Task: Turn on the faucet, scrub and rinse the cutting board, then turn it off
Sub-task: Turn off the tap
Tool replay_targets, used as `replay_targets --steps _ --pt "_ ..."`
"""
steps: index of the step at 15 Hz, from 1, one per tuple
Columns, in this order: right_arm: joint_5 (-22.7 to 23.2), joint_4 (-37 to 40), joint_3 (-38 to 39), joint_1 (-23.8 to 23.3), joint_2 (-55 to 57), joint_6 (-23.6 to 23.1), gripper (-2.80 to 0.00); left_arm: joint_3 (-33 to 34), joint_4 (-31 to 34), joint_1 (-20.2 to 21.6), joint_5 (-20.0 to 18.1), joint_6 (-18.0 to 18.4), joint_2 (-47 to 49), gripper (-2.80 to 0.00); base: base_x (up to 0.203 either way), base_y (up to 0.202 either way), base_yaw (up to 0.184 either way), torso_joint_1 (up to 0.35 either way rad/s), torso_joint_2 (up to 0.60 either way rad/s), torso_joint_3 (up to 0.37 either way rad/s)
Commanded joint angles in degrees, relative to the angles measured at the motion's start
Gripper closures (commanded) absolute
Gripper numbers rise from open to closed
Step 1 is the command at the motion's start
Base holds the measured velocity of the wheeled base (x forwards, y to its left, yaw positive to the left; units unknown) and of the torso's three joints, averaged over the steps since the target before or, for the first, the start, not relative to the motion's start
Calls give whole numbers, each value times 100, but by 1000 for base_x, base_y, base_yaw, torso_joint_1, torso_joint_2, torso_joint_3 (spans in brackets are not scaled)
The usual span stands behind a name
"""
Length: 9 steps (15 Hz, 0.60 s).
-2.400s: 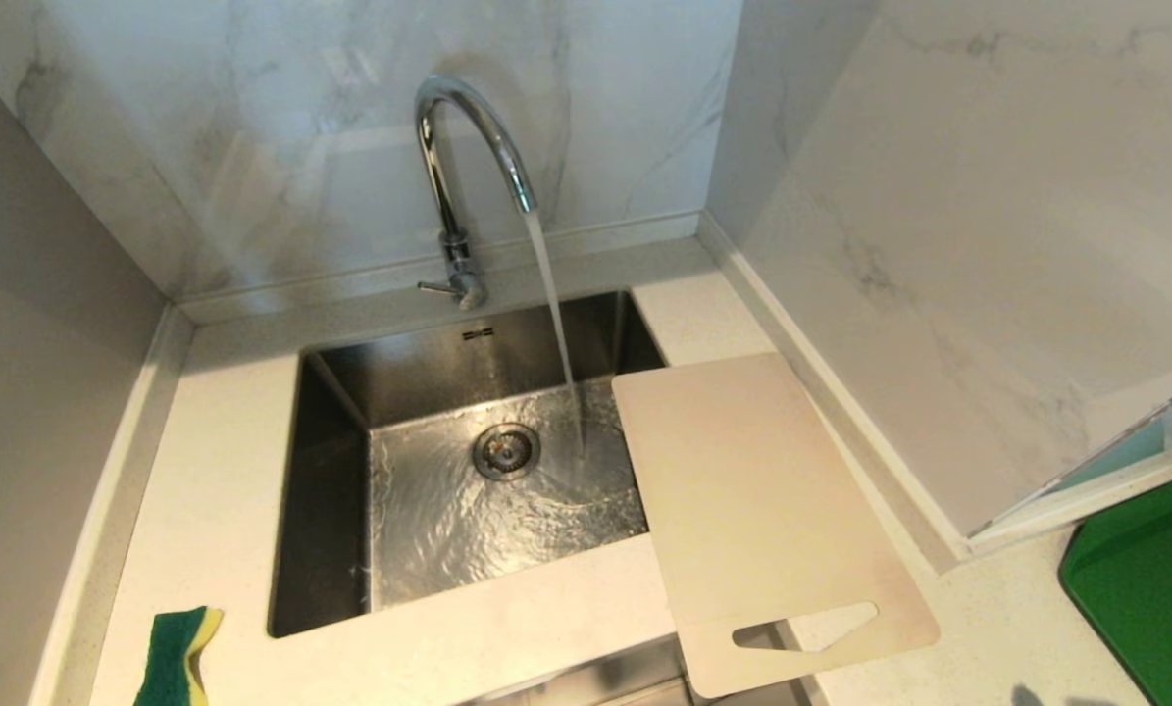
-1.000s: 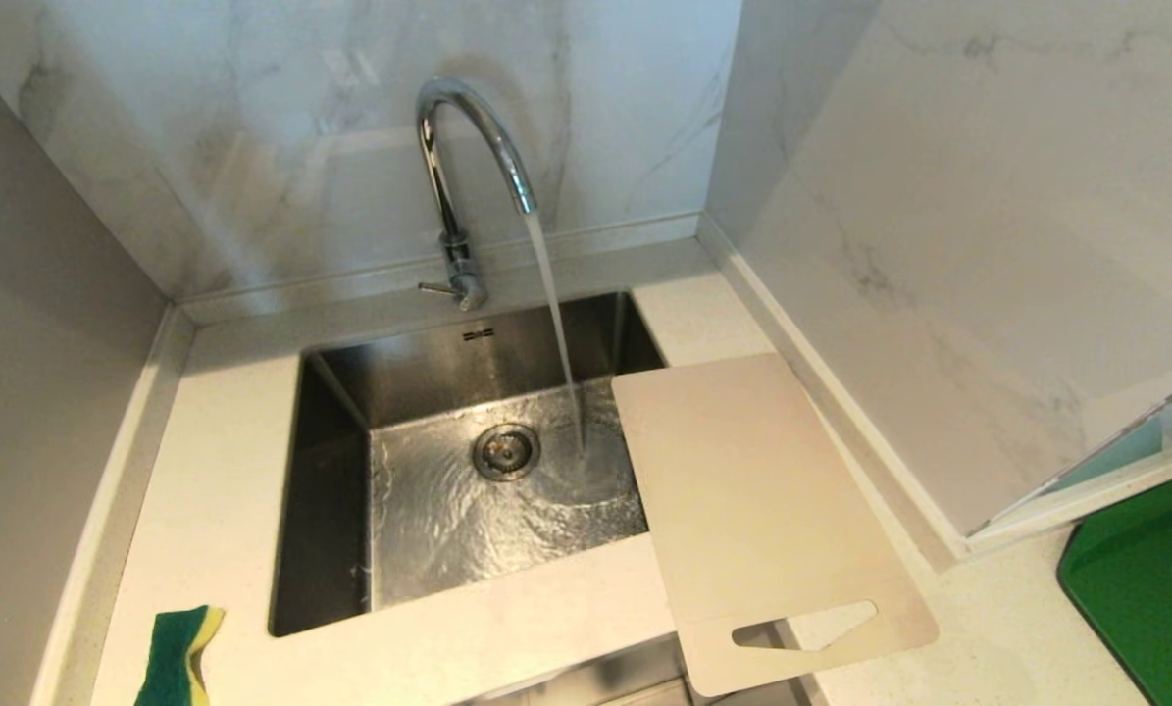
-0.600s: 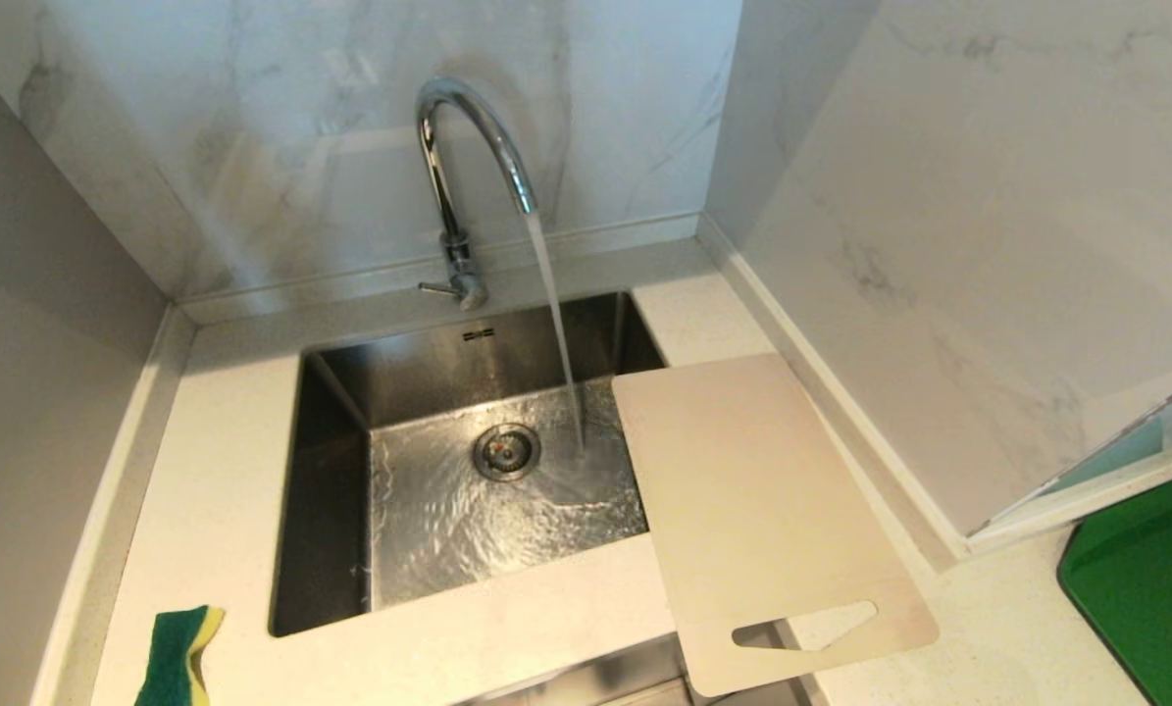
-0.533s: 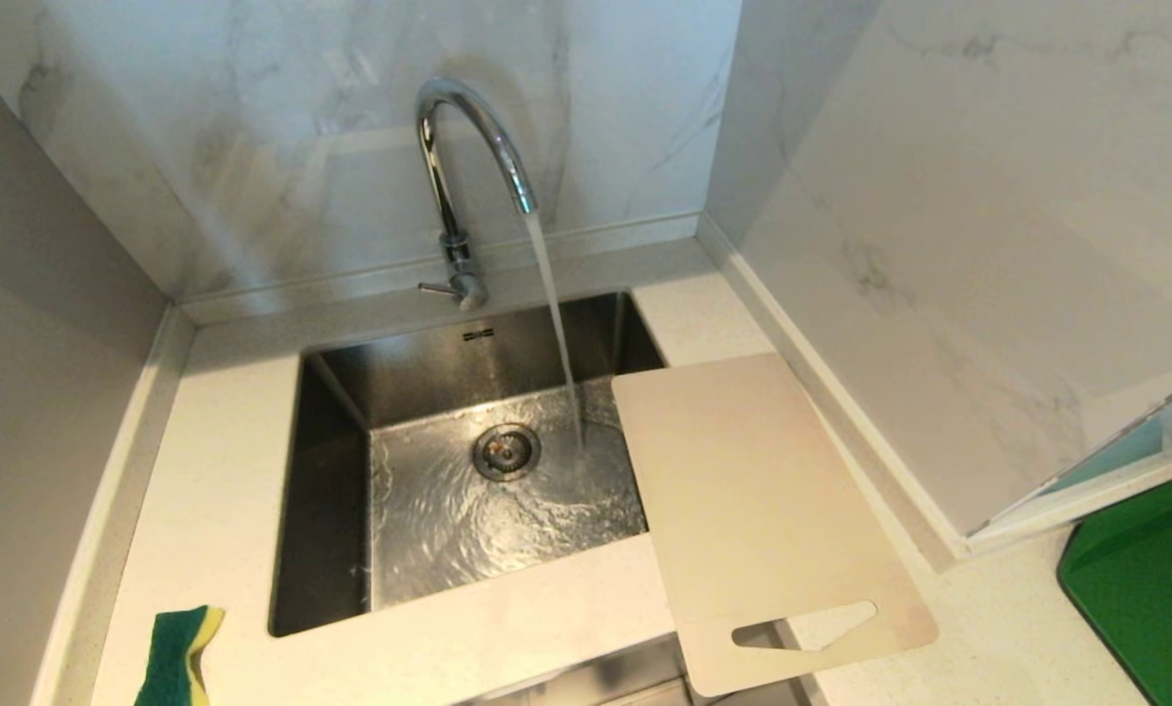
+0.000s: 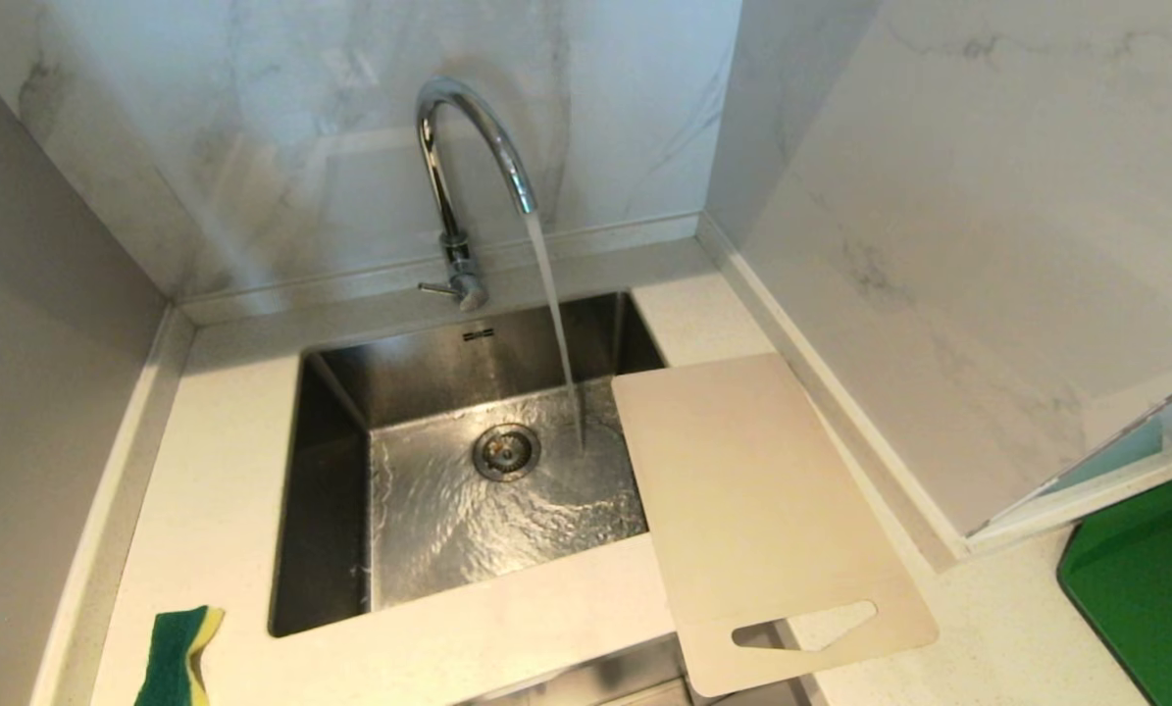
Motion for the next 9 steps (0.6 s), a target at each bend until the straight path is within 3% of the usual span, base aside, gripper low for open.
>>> replay_targets --steps 1,9 --pt "1 -9 0 -3 -79 0 0 0 6 5 2 -2 -1 0 0 0 0 0 0 0" --pt "10 -17 0 -3 -79 -9 0 0 6 -4 2 15 -1 0 0 0 0 0 0 0"
